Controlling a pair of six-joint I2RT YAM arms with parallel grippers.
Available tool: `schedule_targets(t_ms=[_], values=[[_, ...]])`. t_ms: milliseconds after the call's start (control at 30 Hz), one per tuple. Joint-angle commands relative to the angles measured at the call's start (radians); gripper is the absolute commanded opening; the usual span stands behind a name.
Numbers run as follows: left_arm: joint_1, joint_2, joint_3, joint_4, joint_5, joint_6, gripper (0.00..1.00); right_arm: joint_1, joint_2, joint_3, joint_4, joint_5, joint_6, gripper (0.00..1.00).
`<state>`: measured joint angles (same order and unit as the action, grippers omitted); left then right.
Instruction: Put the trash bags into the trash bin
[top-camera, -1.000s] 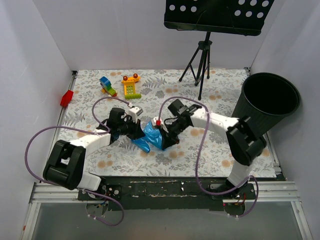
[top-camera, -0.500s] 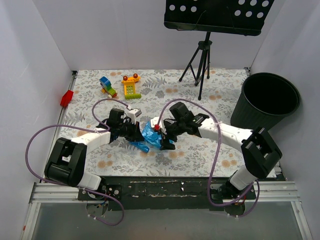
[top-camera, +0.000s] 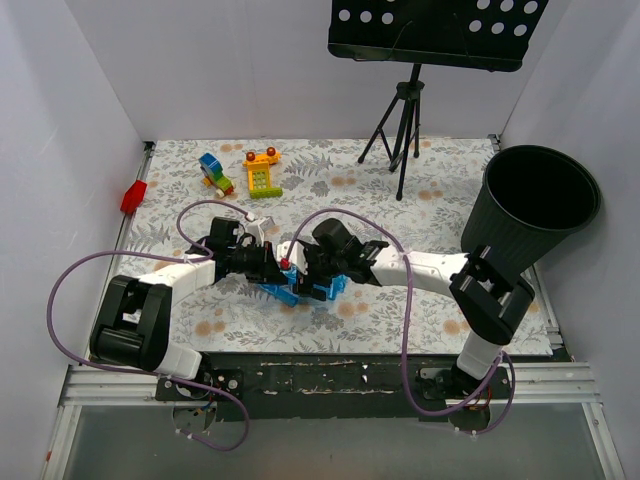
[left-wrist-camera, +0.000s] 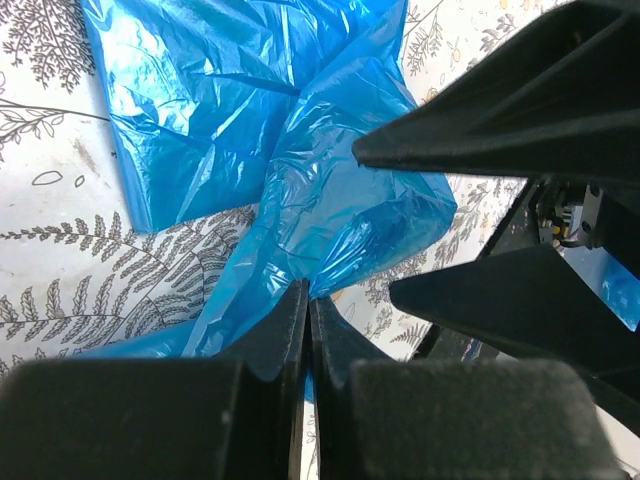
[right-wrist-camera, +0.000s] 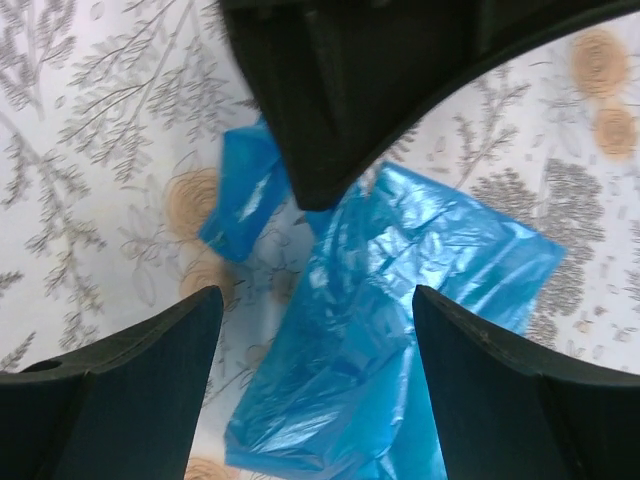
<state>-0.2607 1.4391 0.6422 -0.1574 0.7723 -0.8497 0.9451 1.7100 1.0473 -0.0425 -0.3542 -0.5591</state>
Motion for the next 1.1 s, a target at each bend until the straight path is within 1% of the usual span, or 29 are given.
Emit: schedule_targets(t_ms=[0, 33, 67, 233, 267, 300, 433, 533, 567, 600, 633, 667, 700, 733, 767, 833, 867, 933, 967, 1000, 1067], values=[[0.008, -0.003, 0.03, -0.021, 0.067, 0.009, 0.0, 0.004, 0.005, 0.042, 0.151, 0.119, 0.042, 0.83], [0.008, -0.005, 0.028, -0.021, 0.073, 0.012, 0.0, 0.004, 0.013, 0.045, 0.161, 0.129, 0.044, 0.8], [0.008, -0.008, 0.028, -0.021, 0.076, 0.012, 0.0, 0.003, 0.023, 0.052, 0.162, 0.123, 0.042, 0.75], [0.008, -0.026, 0.019, -0.019, 0.081, 0.029, 0.0, -0.003, 0.071, 0.1, 0.132, 0.048, 0.045, 0.46], [0.009, -0.029, 0.016, -0.021, 0.079, 0.032, 0.0, -0.005, 0.073, 0.103, 0.128, 0.038, 0.045, 0.42], [0.009, -0.035, 0.013, -0.021, 0.079, 0.032, 0.0, -0.005, 0.077, 0.106, 0.125, 0.031, 0.044, 0.42], [0.008, -0.049, 0.008, -0.021, 0.073, 0.037, 0.0, -0.005, 0.092, 0.122, 0.079, -0.043, 0.012, 0.5], [0.008, -0.052, 0.005, -0.021, 0.068, 0.038, 0.0, -0.005, 0.094, 0.118, 0.056, -0.113, -0.019, 0.48], [0.008, -0.052, 0.007, -0.021, 0.067, 0.038, 0.0, -0.005, 0.099, 0.123, 0.044, -0.126, -0.027, 0.45], [0.009, -0.054, 0.007, -0.021, 0.064, 0.041, 0.0, -0.005, 0.103, 0.129, 0.044, -0.121, -0.024, 0.35], [0.008, -0.057, 0.007, -0.022, 0.055, 0.043, 0.0, -0.005, 0.114, 0.141, 0.044, -0.106, -0.012, 0.14], [0.008, -0.059, 0.005, -0.021, 0.055, 0.044, 0.0, -0.005, 0.126, 0.151, 0.017, -0.076, 0.01, 0.02], [0.008, -0.059, 0.007, -0.022, 0.061, 0.049, 0.0, -0.009, 0.129, 0.151, 0.029, -0.043, 0.043, 0.01], [0.008, -0.06, 0.005, -0.022, 0.059, 0.049, 0.0, -0.025, 0.134, 0.151, 0.032, -0.028, 0.112, 0.01], [0.008, -0.066, 0.004, -0.022, 0.044, 0.043, 0.0, -0.046, 0.141, 0.154, 0.064, -0.014, 0.179, 0.01], [0.008, -0.08, -0.013, -0.008, -0.008, 0.025, 0.0, -0.083, 0.164, 0.155, 0.076, 0.073, 0.336, 0.01], [0.009, -0.086, -0.021, -0.001, -0.037, 0.012, 0.0, -0.092, 0.172, 0.151, 0.076, 0.113, 0.382, 0.01], [0.009, -0.08, -0.021, 0.004, -0.067, 0.009, 0.0, -0.109, 0.197, 0.157, 0.052, 0.133, 0.431, 0.01], [0.009, -0.078, -0.016, -0.002, -0.092, 0.009, 0.0, -0.118, 0.204, 0.157, 0.044, 0.123, 0.455, 0.01], [0.008, -0.077, -0.009, -0.007, -0.109, 0.02, 0.0, -0.132, 0.207, 0.152, 0.044, 0.075, 0.461, 0.01], [0.008, -0.062, 0.019, -0.04, -0.134, 0.063, 0.0, -0.163, 0.195, 0.129, 0.056, -0.119, 0.459, 0.01]])
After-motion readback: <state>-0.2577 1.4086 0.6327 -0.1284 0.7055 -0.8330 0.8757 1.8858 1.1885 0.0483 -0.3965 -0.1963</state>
